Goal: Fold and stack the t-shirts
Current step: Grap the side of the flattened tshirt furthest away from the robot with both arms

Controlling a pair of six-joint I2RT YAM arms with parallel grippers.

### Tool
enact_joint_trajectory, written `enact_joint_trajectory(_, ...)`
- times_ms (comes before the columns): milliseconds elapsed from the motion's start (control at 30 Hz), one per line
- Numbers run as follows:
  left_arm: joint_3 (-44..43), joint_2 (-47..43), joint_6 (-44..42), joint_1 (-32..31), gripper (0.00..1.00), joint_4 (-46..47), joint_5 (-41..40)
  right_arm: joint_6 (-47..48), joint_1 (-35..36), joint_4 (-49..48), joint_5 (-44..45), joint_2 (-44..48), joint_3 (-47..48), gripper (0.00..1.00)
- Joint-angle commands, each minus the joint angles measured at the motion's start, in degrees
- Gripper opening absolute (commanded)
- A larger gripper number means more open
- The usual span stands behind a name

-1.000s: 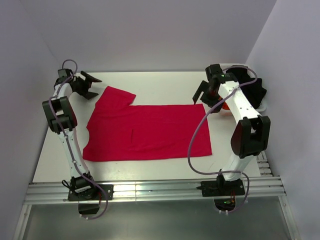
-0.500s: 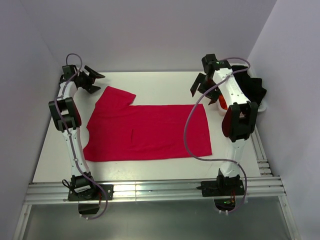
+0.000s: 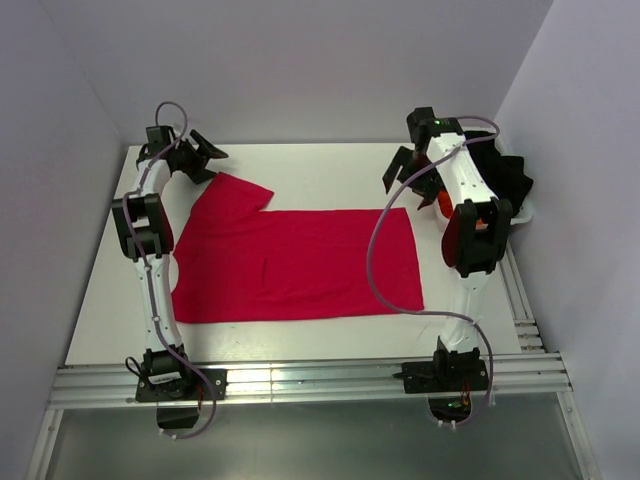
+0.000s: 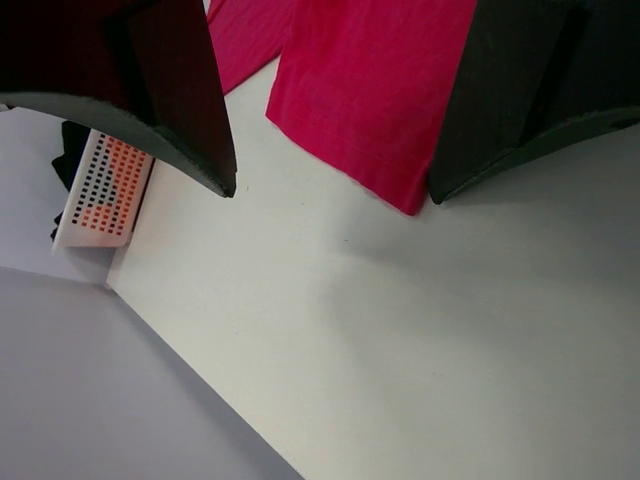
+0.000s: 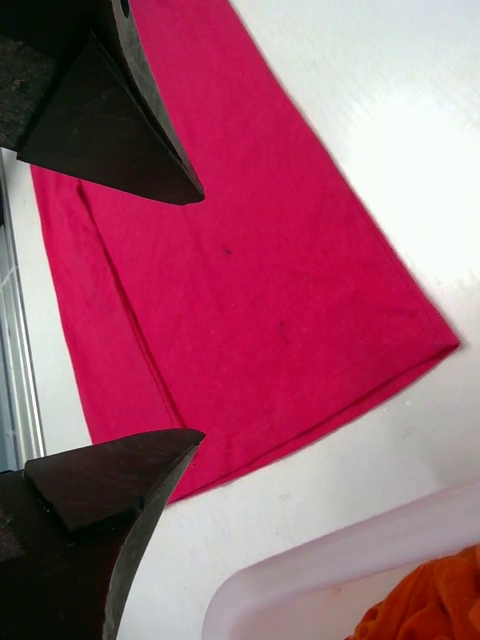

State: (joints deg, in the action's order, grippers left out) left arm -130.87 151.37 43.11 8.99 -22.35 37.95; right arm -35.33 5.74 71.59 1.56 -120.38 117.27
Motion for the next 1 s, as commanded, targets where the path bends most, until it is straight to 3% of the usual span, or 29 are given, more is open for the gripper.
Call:
enact_joint_trajectory(0, 1.22, 3.06, -4.09, -1.43, 0.85, -6.92, -5.17, 0.61, -0.9, 0.04, -0.24, 2.78, -2.04, 1.0)
enact_joint_trajectory(300, 1.32, 2.26, -5.4, -1.7, 0.64, -7.44, -7.8, 0.53, -2.13, -2.86, -0.33, 7.87, -10.31, 1.0)
enact_joint_trajectory(567, 2.46, -0.9, -12.96, -1.87, 0.83, -11.74, -16.33, 0.53, -2.4, -3.57, -0.51, 9.63, -13.21, 1.0)
enact_joint_trajectory(833, 5.8, -2.92, -18.94, -2.58, 0.75, -14.12, -23.09, -0.26, -2.4, -4.88, -1.3, 10.6, -15.84, 1.0)
enact_joint_trajectory(967, 7.03, -2.75, -20.17, -2.75, 0.69, -14.57, -21.96, -0.44, -2.31, -5.32, -1.3, 10.78, -16.73, 1.0)
